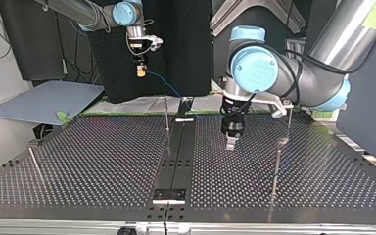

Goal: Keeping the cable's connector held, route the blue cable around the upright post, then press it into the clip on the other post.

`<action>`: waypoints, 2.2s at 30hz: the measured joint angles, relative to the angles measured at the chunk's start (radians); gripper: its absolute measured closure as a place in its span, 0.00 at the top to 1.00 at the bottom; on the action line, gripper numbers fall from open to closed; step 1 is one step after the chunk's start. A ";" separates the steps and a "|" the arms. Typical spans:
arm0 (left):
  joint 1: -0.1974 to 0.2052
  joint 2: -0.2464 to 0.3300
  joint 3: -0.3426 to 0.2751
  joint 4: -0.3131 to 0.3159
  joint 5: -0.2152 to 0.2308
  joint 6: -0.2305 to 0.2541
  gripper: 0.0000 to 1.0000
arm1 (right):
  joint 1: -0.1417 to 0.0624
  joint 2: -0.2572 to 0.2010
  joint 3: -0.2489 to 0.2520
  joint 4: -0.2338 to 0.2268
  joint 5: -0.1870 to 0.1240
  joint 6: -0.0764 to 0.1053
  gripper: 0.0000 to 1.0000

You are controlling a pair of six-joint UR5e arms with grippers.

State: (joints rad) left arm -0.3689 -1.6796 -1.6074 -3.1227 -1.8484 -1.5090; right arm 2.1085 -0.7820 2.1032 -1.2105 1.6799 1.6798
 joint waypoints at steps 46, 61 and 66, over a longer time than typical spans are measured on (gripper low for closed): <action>0.094 -0.229 0.070 0.192 -0.141 0.150 0.99 | 0.000 0.000 -0.007 0.002 -0.012 0.001 0.00; 0.122 -0.280 0.070 0.192 -0.131 0.160 0.99 | 0.001 0.000 -0.007 0.003 -0.012 0.002 0.00; 0.137 -0.288 0.070 0.198 -0.133 0.162 0.99 | 0.001 0.000 -0.008 0.001 -0.012 0.002 0.00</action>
State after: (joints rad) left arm -0.2320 -1.9678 -1.5373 -2.9249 -1.9811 -1.3469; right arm 2.1100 -0.7817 2.0957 -1.2095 1.6676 1.6816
